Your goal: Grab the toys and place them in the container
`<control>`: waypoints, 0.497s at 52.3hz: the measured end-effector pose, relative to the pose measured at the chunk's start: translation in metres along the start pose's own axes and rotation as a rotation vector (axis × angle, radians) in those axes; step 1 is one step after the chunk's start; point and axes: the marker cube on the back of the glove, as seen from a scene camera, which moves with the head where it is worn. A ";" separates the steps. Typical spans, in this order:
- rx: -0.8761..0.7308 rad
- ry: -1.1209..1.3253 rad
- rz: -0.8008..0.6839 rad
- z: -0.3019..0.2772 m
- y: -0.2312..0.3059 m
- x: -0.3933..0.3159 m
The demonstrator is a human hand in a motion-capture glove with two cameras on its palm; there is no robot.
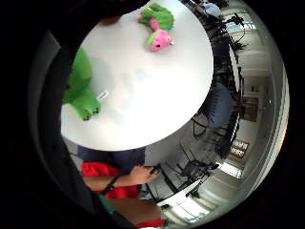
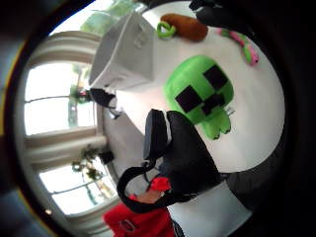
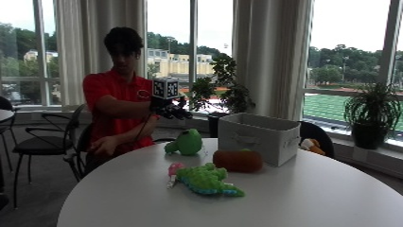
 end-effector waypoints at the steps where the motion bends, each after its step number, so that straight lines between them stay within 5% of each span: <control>1: 0.001 0.000 -0.001 0.000 0.000 0.000; 26: 0.022 -0.054 -0.023 -0.001 -0.003 0.003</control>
